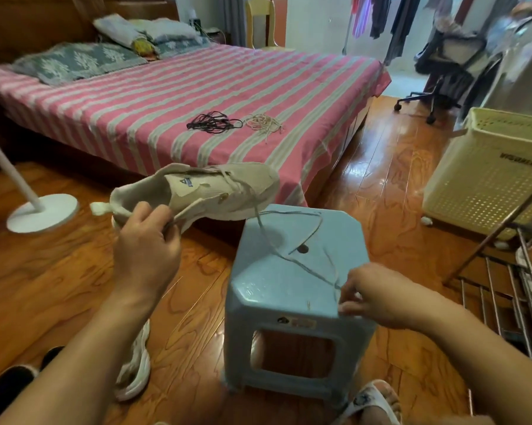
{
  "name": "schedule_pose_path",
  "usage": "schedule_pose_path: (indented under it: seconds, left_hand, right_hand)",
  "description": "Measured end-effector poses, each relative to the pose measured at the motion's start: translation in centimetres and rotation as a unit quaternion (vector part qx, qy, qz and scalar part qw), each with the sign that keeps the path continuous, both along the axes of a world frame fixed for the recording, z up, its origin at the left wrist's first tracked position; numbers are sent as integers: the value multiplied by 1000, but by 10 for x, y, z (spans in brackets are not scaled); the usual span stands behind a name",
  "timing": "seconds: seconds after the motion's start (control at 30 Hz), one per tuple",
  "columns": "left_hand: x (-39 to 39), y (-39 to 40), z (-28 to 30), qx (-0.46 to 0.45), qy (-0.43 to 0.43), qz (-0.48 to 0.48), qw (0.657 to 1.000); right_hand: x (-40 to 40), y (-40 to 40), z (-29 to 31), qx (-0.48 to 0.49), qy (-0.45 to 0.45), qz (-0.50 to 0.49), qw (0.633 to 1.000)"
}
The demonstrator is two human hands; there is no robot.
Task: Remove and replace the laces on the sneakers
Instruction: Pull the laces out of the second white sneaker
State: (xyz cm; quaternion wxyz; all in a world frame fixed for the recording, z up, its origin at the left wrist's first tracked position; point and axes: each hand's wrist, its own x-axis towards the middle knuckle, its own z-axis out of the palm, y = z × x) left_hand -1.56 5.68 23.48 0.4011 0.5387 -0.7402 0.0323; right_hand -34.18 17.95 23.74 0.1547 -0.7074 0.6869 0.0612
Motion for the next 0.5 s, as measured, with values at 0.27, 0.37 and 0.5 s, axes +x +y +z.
schedule_pose_path:
  seconds: [0.27, 0.37, 0.5]
  left_hand:
    - [-24, 33, 0, -140, -58, -116, 982]
    - [-29, 35, -2, -153, -63, -138, 976]
    - [-38, 40, -5, -161, -90, -152, 971]
  right_hand:
    - [57, -37, 16, -377, -322, -130, 859]
    - [64, -40, 9, -355, -402, -199, 820]
    - [63, -38, 14, -349, -322, -235, 848]
